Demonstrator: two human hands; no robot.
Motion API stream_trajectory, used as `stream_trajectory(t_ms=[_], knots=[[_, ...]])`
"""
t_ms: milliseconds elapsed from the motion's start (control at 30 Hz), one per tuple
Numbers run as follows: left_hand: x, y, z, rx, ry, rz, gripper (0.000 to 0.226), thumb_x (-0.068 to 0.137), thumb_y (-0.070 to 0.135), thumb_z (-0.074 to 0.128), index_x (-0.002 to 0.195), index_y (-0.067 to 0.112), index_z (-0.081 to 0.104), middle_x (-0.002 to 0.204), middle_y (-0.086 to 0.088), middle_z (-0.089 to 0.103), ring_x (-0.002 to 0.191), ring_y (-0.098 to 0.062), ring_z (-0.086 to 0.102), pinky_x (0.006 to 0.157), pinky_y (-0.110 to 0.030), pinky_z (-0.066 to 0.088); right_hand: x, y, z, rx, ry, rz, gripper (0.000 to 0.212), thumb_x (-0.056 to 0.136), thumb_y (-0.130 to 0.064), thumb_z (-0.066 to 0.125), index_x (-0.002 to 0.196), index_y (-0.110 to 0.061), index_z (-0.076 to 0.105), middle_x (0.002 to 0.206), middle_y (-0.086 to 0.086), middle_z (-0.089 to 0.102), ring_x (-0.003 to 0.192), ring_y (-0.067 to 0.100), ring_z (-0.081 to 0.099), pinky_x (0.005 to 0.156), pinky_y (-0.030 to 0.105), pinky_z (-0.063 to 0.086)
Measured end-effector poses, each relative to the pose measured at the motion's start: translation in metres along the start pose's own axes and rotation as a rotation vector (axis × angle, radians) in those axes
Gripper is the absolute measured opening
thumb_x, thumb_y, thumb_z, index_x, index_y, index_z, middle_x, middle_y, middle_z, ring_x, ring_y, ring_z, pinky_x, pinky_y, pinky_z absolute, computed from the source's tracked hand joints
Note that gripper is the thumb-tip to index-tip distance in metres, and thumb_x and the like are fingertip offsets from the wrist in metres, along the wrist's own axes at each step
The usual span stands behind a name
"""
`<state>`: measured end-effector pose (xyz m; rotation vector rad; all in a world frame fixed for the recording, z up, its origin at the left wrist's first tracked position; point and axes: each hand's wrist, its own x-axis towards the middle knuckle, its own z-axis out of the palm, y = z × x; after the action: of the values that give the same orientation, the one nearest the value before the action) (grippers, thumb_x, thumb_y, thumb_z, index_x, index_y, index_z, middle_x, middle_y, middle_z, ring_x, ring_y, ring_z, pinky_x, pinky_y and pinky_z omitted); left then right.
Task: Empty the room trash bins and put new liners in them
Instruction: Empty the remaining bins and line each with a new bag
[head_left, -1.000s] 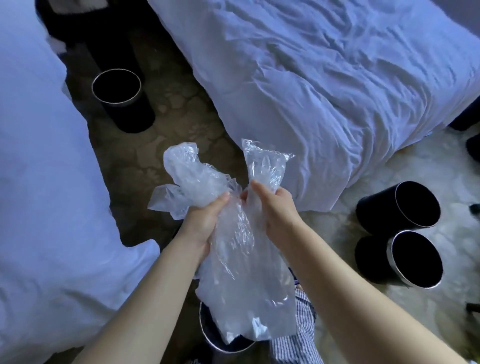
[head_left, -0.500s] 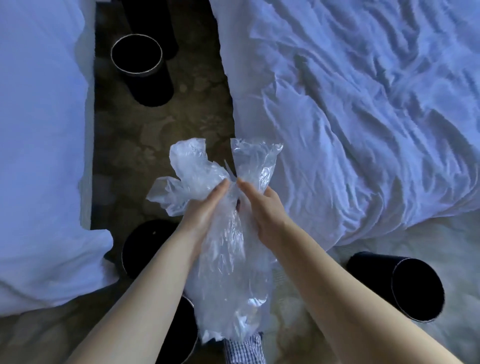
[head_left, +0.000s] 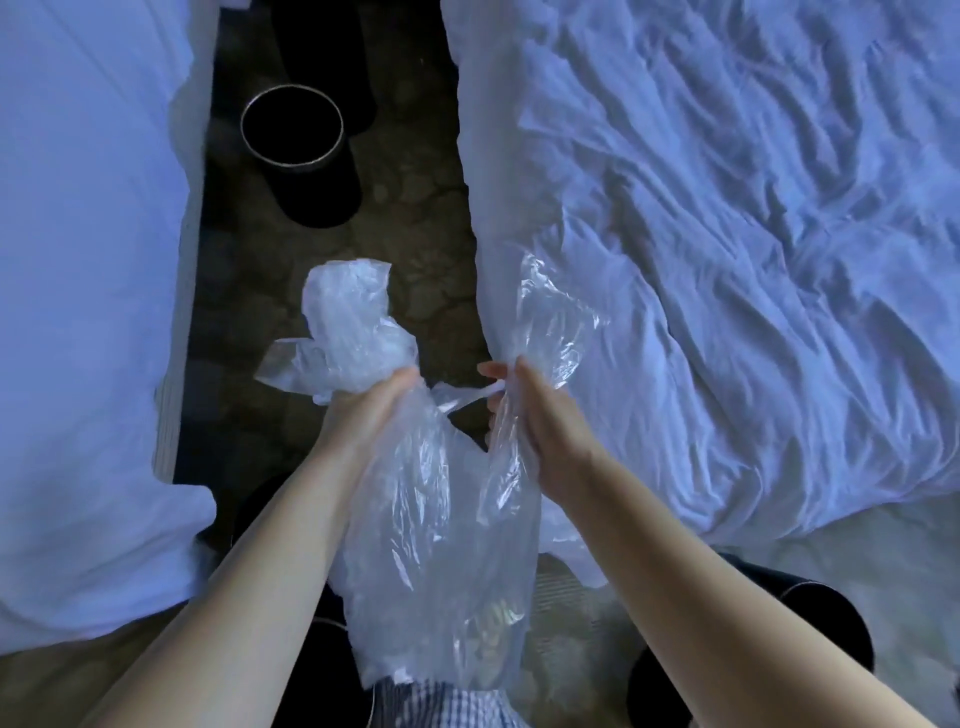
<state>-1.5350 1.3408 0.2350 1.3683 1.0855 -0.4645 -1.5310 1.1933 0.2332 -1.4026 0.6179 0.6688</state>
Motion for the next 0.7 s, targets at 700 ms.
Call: stream_trajectory(t_ms=[700], knots=[[0.096, 0.225, 0.044, 0.012, -0.293, 0.252, 0.005, 0.085, 0.032, 0.066, 0.086, 0.027, 0.064, 0.091, 0.009, 0.069, 0.067, 0.008, 0.065, 0.066, -0.013, 0.052, 0.162, -0.204, 0.069, -0.094, -0.163, -0.068, 0.049, 0.103, -0.041, 0.026, 0.138, -0.012, 0.044, 0.129, -0.004, 0.05, 0.123, 0.013, 0.048, 0.09, 0.018, 0.034]])
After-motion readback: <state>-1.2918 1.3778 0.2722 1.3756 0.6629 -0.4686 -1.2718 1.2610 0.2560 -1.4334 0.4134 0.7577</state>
